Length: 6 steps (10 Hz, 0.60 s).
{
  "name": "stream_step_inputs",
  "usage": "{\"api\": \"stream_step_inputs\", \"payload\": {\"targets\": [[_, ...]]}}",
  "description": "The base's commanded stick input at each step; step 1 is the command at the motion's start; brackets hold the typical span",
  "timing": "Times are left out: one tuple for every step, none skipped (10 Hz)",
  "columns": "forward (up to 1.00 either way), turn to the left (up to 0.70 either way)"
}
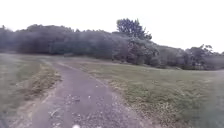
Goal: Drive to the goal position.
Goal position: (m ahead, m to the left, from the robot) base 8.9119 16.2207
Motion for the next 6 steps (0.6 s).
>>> {"api": "stream_step_inputs", "payload": {"targets": [[0.60, 0.15], [0.60, 0.15], [0.60, 0.15], [0.60, 0.15], [0.60, 0.15], [0.60, 0.15]]}}
